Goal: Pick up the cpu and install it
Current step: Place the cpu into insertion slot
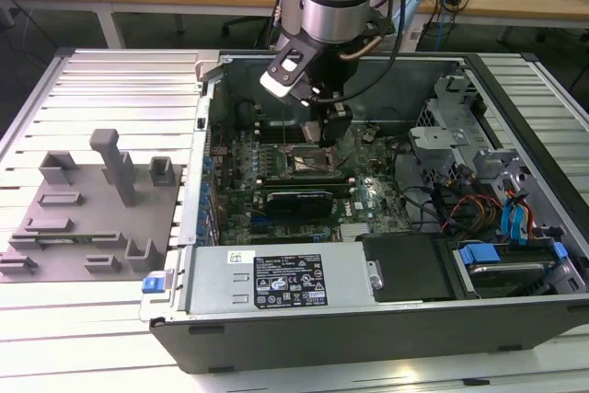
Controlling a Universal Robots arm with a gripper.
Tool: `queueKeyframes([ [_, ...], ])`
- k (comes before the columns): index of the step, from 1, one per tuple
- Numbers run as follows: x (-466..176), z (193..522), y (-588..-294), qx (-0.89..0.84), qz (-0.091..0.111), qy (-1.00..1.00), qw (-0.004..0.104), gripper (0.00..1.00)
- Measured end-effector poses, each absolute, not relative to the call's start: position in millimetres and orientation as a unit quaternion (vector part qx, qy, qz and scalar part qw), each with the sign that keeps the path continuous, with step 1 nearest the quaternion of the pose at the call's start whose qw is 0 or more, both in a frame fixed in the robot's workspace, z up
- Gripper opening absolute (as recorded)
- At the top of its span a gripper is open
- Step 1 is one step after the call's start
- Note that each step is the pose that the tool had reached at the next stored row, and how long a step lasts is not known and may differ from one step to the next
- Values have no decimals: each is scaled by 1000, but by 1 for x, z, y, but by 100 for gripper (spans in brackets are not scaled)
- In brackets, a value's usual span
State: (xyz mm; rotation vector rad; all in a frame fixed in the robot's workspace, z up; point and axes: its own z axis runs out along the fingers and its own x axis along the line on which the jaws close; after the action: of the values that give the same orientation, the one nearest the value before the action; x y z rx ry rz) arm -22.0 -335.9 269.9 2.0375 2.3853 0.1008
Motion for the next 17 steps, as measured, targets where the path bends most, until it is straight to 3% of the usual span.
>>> queueKeyframes([
  [4,-22,269,-336,678,32,734,3,55],
  [8,-22,268,-336,682,13,731,21,55],
  [17,-24,256,-332,682,13,731,22,55],
])
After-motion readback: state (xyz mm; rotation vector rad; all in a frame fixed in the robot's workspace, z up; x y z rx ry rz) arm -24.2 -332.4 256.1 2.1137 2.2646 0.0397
